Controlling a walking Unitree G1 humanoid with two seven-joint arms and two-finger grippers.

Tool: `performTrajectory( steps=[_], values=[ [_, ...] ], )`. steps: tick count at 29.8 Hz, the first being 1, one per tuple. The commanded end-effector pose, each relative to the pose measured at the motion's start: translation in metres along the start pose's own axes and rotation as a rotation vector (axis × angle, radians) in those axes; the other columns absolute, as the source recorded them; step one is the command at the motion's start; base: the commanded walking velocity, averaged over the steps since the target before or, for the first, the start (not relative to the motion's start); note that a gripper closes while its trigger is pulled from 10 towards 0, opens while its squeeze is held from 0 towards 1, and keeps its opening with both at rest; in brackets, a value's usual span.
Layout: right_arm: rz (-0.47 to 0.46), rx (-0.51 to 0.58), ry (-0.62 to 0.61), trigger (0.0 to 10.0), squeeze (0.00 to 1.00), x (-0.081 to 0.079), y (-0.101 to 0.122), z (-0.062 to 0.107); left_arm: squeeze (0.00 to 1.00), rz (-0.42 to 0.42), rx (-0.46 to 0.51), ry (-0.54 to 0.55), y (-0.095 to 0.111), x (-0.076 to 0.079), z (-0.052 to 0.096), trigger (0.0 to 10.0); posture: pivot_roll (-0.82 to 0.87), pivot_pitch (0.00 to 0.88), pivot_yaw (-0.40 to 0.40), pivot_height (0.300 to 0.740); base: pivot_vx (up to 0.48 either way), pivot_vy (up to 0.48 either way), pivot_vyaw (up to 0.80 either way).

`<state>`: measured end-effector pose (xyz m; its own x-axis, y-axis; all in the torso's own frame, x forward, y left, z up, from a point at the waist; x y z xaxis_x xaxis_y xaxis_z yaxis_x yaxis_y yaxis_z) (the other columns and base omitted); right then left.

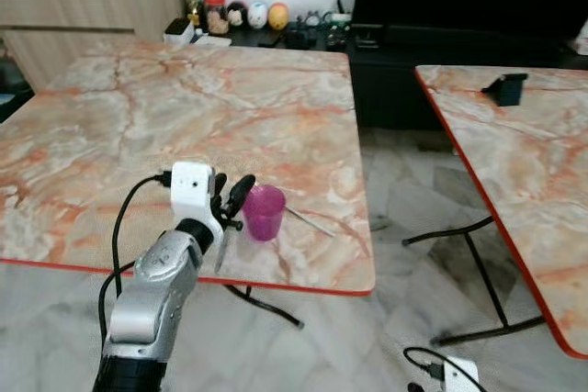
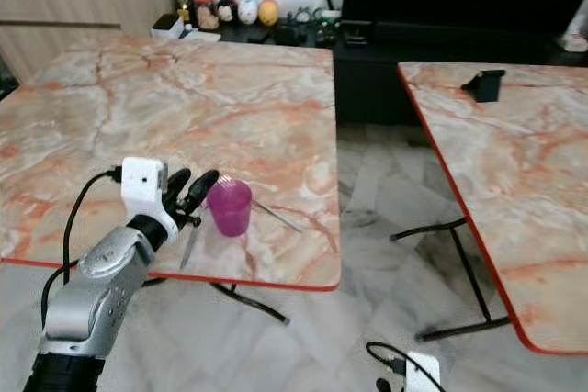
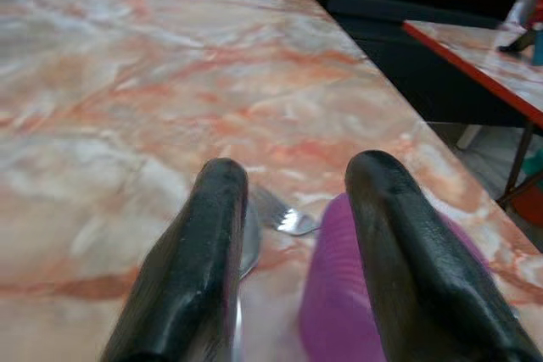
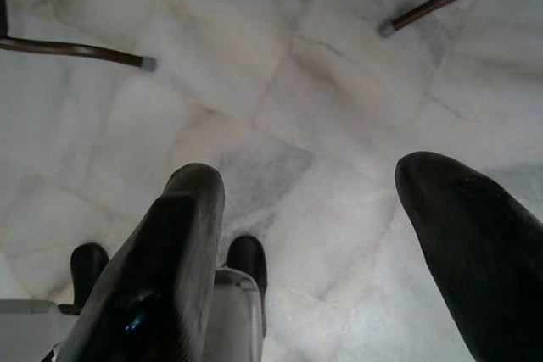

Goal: Setting the table

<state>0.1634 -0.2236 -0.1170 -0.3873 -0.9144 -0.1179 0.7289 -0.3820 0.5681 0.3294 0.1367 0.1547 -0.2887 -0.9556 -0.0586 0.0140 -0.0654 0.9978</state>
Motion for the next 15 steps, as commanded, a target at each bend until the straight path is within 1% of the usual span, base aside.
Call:
performTrajectory(
  steps=[1,5,8,12,15],
  values=[
    [-0.023,0.005,-0.022,10.0,0.00,0.005,0.000,0.001,1.00,0.043,0.001,-0.042,0.007,0.006,-0.004,10.0,0.14,0.000,-0.045,0.740,0.000,0.000,0.00],
    [-0.044,0.010,-0.041,10.0,0.00,0.006,0.000,0.001,1.00,0.068,-0.016,-0.084,0.012,0.012,-0.009,10.0,0.14,0.000,-0.041,0.740,0.000,0.000,0.00],
    [-0.045,0.010,-0.042,10.0,0.00,0.006,0.000,0.001,1.00,0.050,-0.049,-0.084,0.013,0.012,-0.014,10.0,0.14,0.000,-0.040,0.740,0.000,0.000,0.00],
    [-0.046,0.010,-0.040,10.0,0.00,0.005,0.000,0.001,1.00,0.031,-0.116,-0.052,0.013,0.007,-0.022,10.0,0.13,0.000,-0.035,0.740,0.000,0.000,0.00],
    [-0.050,0.010,-0.040,10.0,0.00,0.005,0.000,0.001,1.00,-0.006,-0.160,-0.029,0.014,0.003,-0.029,10.0,0.13,0.000,-0.033,0.740,0.000,0.000,0.00]
  ],
)
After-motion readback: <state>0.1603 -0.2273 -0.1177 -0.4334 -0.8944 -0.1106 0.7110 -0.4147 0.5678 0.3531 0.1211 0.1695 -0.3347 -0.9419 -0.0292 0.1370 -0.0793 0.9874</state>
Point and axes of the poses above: a point about 5 cm out from each wrist's last joint towards the gripper, its own z axis pointing back from the gripper into the wrist, its own y axis along the axis of the wrist's last joint, x = y × z, the point moved 3 cm from there along -z, pointing out of the wrist towards the gripper, and after that the axes turned 11 degrees about -z, right-handed, at the moved point
